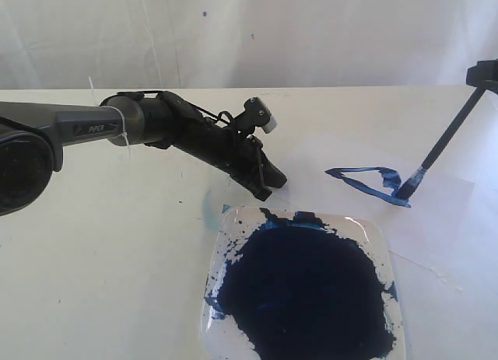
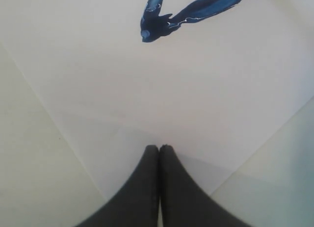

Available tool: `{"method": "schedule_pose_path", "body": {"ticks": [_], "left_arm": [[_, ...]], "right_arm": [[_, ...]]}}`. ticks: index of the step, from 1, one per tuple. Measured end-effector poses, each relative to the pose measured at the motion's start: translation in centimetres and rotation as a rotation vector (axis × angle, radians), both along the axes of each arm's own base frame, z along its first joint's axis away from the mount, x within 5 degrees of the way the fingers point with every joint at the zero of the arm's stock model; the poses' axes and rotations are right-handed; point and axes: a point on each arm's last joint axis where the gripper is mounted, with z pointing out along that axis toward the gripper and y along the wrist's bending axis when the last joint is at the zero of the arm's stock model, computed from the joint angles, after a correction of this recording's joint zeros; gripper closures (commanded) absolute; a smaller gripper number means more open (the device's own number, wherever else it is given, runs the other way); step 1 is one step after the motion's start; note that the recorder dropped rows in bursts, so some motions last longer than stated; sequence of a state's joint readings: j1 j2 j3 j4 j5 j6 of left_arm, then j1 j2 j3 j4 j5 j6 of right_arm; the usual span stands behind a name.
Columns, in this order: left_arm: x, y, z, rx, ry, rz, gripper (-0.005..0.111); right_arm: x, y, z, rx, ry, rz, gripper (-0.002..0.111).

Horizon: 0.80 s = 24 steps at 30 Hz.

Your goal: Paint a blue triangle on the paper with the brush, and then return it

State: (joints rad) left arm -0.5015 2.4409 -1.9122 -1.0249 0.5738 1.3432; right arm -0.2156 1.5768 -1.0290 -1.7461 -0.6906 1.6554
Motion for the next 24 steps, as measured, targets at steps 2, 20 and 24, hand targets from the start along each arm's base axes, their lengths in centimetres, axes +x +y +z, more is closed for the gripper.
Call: {"method": "schedule_pose_path", "body": {"ticks": [2,20,24], "left_arm": [[0.0,0.0,0.0,0.0,0.0,0.0,0.107],[0.0,0.0,0.0,0.0,0.0,0.0,0.107],[0.0,0.0,0.0,0.0,0.0,0.0,0.107]], "right_arm": [[0.0,-0.1,-0.1,-0.005,0.001,-0.01,0.108],[0.4,-0.5,-0.8,-0.02,0.018,-0.046,0.108],[0.5,-0.4,-1.0,-0.021,0.023,-0.045,0.108]]}}
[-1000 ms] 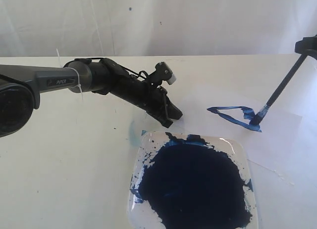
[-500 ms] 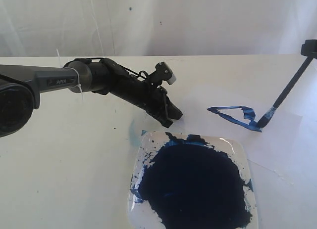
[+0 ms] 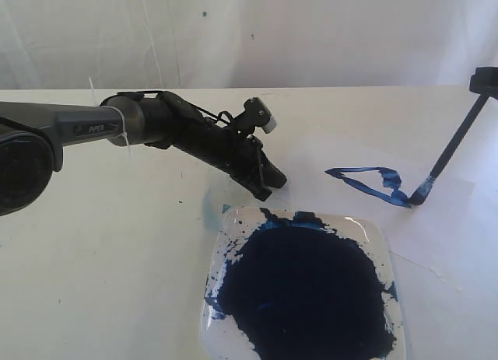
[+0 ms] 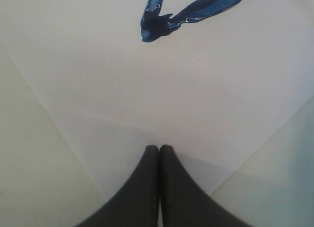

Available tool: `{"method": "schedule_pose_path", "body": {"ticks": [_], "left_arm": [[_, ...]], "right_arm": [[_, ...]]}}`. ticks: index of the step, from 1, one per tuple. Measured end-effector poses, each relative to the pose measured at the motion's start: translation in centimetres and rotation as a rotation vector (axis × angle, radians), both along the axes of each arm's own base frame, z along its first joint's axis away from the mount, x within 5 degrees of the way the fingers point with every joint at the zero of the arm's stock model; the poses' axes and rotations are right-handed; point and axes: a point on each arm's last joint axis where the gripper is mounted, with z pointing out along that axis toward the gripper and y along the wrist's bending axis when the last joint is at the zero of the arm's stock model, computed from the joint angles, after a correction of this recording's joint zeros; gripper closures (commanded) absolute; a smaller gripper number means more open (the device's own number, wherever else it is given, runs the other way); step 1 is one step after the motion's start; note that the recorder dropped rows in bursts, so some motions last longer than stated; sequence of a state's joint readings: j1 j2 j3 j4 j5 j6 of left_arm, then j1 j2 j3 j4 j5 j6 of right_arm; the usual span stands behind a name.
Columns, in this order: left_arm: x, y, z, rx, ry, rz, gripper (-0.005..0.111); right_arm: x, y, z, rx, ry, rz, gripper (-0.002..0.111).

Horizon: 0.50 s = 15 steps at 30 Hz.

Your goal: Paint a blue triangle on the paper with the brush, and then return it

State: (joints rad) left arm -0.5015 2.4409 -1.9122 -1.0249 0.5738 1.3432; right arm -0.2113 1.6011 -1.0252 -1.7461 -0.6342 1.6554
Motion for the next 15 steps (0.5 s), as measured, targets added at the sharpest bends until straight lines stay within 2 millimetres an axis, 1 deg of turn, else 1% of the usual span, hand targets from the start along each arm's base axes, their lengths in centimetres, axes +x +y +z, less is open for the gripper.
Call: {"method": "schedule_pose_path", "body": {"ticks": [7,15], "left_arm": [[0.0,0.0,0.0,0.0,0.0,0.0,0.107],[0.0,0.0,0.0,0.0,0.0,0.0,0.107]], "right_arm": [[0.7,-0.1,-1.1,0.032,0.008,-0.007,0.108],[1.2,0.0,-1.2,0.035,-0.046,0.004,0.108]]}}
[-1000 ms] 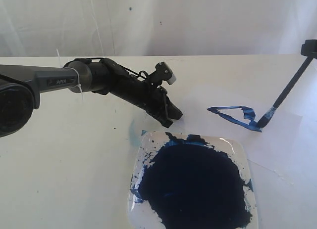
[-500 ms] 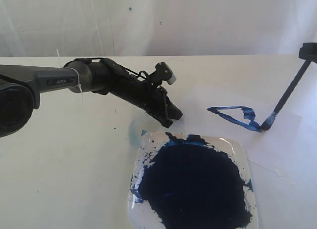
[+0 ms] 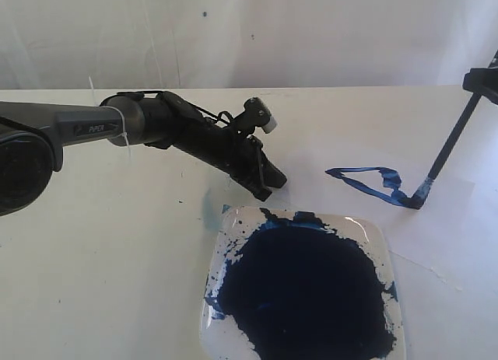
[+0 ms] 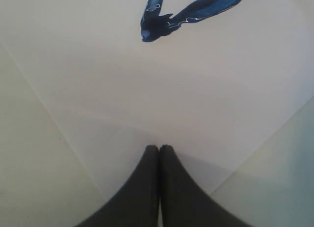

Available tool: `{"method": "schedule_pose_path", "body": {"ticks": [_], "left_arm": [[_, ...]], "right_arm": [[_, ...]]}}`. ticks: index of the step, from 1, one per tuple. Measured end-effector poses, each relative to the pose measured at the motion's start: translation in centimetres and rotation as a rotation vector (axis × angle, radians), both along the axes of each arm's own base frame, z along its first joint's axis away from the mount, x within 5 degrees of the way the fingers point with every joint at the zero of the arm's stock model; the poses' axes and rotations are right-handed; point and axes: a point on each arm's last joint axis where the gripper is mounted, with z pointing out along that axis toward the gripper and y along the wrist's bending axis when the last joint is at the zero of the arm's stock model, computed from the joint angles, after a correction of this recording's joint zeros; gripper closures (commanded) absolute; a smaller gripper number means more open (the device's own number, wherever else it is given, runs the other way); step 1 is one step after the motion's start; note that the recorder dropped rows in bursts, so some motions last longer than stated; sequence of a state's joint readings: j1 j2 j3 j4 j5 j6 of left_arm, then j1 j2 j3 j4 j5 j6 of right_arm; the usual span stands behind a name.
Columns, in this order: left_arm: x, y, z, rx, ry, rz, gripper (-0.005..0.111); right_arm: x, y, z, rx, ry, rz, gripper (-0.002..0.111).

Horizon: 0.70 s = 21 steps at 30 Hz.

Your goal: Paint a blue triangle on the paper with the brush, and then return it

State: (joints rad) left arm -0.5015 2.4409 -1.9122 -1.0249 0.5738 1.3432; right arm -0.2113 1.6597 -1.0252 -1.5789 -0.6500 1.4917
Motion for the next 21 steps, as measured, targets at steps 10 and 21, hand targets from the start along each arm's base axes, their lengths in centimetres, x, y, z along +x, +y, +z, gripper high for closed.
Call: {"method": "schedule_pose_path", "body": {"ticks": [10,21], "left_arm": [[0.0,0.0,0.0,0.0,0.0,0.0,0.107],[0.0,0.0,0.0,0.0,0.0,0.0,0.107]], "right_arm": [[0.8,0.0,-0.1,0.027,-0.08,-0.012,0.108],[1.7,0.1,-1.5,0.085,-0.105,0.003,0.108]]}}
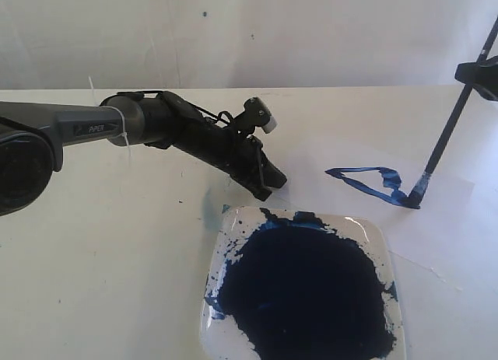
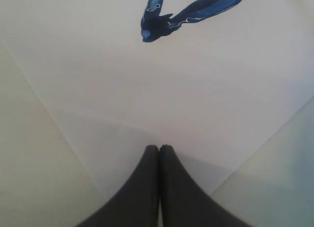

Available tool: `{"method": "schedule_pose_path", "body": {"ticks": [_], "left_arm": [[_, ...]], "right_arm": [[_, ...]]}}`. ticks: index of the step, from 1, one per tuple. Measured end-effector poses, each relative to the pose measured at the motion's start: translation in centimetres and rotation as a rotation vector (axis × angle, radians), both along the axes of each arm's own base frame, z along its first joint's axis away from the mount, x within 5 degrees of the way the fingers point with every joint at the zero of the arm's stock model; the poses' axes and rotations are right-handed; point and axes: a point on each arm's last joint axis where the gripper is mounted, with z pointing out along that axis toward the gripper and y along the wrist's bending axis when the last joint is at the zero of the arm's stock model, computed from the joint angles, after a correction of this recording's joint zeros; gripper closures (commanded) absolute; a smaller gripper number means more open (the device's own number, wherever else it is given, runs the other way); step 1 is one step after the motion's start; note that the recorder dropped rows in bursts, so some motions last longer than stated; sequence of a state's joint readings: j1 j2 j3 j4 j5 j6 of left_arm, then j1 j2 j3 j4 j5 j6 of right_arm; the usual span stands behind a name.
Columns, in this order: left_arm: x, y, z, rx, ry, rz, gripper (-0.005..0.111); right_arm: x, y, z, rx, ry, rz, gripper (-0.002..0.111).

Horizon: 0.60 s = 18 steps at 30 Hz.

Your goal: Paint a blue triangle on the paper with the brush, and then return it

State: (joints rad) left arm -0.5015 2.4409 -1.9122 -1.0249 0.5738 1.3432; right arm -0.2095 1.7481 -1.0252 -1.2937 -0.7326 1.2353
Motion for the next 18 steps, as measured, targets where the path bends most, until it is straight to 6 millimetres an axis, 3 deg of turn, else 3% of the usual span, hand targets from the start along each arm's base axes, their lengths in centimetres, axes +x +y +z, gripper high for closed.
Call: {"method": "schedule_pose_path", "body": {"ticks": [7,18], "left_arm": [[0.0,0.0,0.0,0.0,0.0,0.0,0.107],[0.0,0.0,0.0,0.0,0.0,0.0,0.107]], "right_arm": [[0.3,-0.2,0.3,0.008,-0.046,-0.024,0.108],[1.0,0.0,-1.1,0.086,-0.076,-0.001,0.108]]}}
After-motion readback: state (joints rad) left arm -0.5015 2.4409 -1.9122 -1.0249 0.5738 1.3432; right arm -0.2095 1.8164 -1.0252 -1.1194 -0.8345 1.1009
